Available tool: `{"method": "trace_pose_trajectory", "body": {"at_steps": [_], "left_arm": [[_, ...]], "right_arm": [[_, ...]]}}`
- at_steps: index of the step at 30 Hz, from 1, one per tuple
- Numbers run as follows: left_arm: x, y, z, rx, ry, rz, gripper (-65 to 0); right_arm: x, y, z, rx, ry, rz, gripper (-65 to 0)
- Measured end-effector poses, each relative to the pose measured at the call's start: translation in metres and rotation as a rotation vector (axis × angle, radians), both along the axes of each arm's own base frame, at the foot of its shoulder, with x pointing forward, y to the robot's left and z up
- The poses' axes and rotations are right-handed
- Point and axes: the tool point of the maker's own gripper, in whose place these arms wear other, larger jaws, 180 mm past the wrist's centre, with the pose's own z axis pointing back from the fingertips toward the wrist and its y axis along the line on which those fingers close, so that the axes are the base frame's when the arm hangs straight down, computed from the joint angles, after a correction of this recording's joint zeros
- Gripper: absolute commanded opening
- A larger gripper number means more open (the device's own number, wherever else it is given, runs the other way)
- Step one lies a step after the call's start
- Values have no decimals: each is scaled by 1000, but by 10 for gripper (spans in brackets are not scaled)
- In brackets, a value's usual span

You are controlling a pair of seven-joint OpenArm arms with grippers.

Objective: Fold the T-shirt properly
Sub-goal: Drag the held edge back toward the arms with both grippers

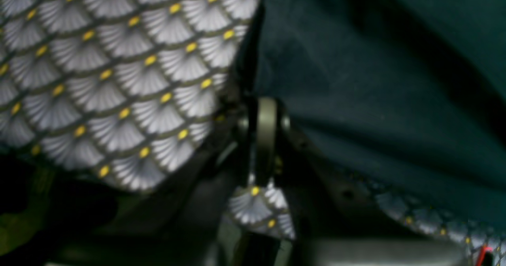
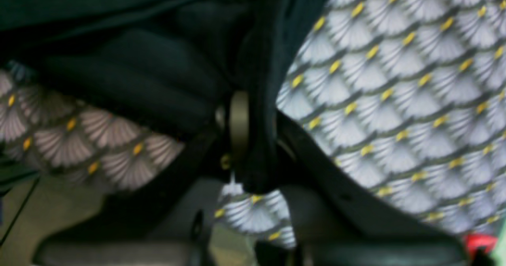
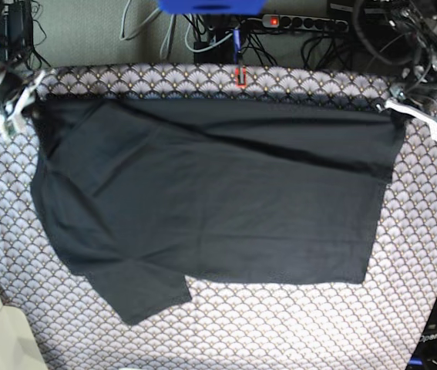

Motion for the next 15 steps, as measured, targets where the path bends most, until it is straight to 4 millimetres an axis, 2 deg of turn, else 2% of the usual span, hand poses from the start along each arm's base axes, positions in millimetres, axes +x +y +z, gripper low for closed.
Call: {"method": "trace_pose_trajectory", "body": {"at_steps": [4,7,15], "left_arm": [[-7,1,-3,3,11,0,-650],[-16,-1,-9,2,42,-2,-650],[-16,-2,-10,0,44,-6,-650]], "right_arm": [[-14,7,-6,28,6,-7,-630],[-13,7,-6,28,5,-9,-630],[-12,7,-6,28,4,-10,-624]]}}
